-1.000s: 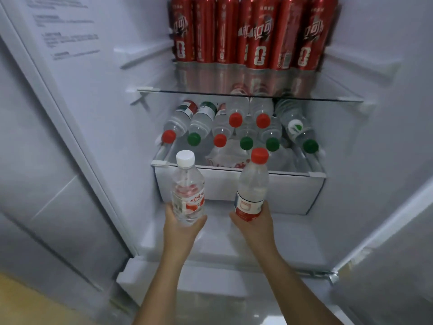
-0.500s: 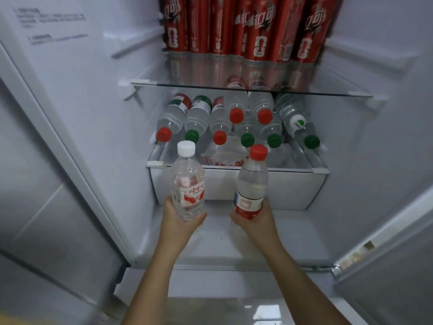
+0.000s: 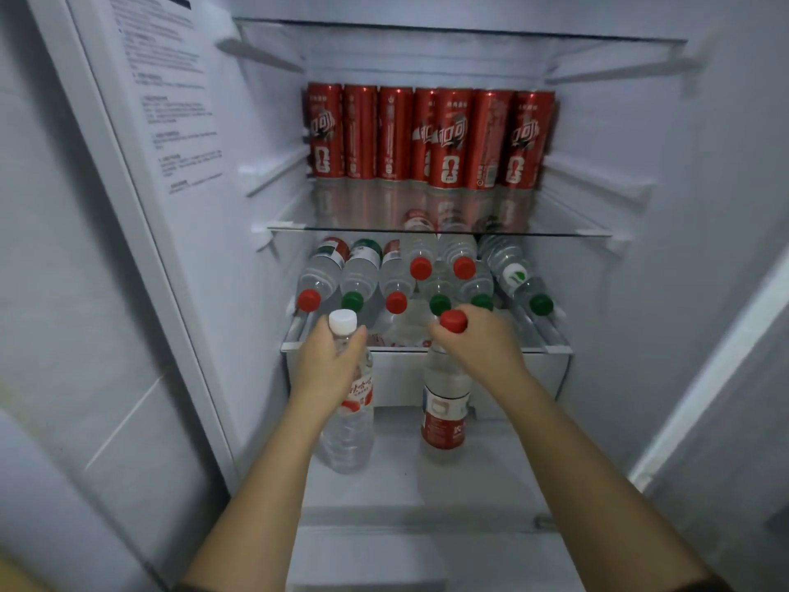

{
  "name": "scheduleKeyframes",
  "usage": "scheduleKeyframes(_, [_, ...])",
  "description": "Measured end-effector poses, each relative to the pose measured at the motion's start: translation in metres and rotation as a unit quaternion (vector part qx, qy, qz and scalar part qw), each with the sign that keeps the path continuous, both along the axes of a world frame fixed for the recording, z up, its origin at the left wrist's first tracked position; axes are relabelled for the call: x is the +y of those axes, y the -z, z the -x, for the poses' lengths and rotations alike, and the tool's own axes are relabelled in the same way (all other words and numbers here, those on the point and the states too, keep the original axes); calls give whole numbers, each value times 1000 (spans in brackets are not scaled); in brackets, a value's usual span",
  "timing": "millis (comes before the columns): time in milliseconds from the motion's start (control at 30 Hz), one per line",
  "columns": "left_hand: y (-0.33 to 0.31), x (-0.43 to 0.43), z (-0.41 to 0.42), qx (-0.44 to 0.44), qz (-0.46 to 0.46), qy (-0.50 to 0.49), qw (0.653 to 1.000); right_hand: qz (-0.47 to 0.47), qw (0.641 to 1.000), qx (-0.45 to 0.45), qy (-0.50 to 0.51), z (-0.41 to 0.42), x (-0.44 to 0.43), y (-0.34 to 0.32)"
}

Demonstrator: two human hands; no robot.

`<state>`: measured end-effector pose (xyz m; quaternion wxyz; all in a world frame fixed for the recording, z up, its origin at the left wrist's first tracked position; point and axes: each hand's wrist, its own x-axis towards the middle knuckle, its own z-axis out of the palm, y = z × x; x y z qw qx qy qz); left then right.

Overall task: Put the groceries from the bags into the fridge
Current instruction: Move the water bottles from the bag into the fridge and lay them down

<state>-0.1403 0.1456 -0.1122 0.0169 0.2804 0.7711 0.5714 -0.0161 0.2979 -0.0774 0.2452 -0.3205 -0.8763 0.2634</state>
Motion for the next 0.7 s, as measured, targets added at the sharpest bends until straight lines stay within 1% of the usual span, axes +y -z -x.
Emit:
scheduleKeyframes(67, [-1,-8,3,13,-12,-24,1000,-12,999,-47,5,-1,2,-3])
scheduleKeyframes(133, [-3,-15,5,21,-11,-36,999,15,996,-82,-3,-3,8,-7])
scheduleKeyframes(200, [-2,-20,7,34,10,-40,999,68,993,-96,-8,-3,14,-8])
scheduleKeyframes(300, [1,-23,12,44,42,-49,997,84,992,-92,-9,-2,17,-10])
scheduleKeyframes(400, [4,-23,19,20,20,-52,998,85,995,-43,-16,-7,11,-9])
scheduleKeyframes(500, [5,-20,22,16,33,-49,998,90,995,25,-16,-18,1,-18])
scheduleKeyframes(633, [6,-20,20,29,42,-51,997,73,986,146,-20,-30,-17,-51])
scheduleKeyframes(700, [5,-22,19,34,45,-48,997,63,973,220,-33,-34,-26,-65])
